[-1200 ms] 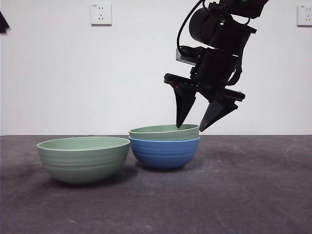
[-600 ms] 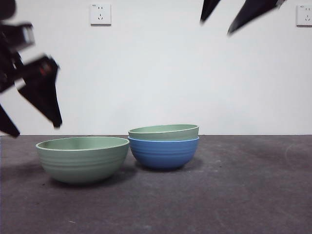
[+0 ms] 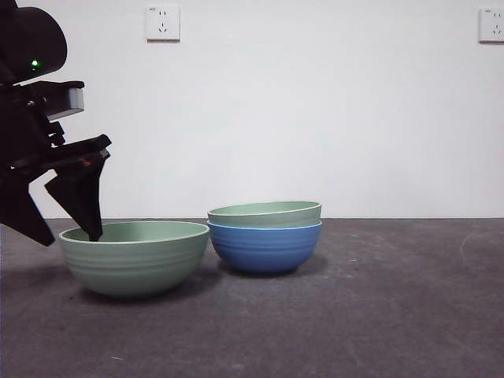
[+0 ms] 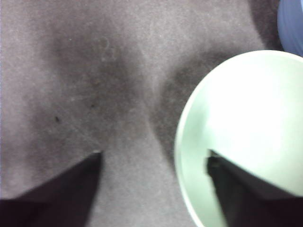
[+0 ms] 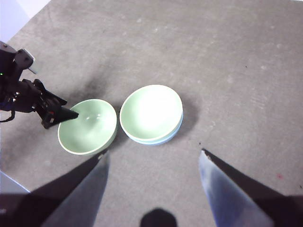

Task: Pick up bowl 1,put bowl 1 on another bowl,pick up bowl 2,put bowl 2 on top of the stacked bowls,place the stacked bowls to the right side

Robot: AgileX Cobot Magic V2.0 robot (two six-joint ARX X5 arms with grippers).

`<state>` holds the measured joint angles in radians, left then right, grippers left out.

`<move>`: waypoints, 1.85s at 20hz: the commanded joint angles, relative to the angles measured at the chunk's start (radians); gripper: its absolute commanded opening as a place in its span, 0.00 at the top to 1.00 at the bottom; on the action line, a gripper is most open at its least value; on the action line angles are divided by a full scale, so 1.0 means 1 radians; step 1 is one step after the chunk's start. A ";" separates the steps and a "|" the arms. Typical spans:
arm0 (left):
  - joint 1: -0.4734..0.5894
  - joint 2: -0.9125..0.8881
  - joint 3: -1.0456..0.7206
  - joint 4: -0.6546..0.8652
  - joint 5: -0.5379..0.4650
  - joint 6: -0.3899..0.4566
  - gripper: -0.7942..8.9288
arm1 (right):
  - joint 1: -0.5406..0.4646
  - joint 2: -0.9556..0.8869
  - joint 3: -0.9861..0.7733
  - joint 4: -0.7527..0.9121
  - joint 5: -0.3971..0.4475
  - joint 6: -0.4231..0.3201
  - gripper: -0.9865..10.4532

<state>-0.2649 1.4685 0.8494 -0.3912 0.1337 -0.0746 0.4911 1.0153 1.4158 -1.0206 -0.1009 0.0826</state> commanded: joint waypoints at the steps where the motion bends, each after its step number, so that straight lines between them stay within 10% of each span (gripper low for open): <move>1: -0.005 0.002 0.003 0.002 0.026 -0.030 0.93 | 0.001 -0.002 -0.002 -0.007 0.003 0.006 0.64; 12: -0.004 0.000 0.018 0.001 0.028 -0.035 0.93 | 0.001 -0.002 -0.002 -0.023 0.002 0.006 0.64; 22: -0.061 -0.016 0.455 -0.204 0.055 -0.027 0.93 | 0.001 -0.002 -0.002 -0.043 0.003 -0.003 0.64; 37: -0.214 0.449 0.735 -0.253 0.013 -0.031 0.93 | 0.001 -0.002 -0.002 -0.066 0.003 -0.021 0.64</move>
<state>-0.4751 1.9080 1.5848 -0.6445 0.1452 -0.1059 0.4911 1.0149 1.4158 -1.0912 -0.1009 0.0673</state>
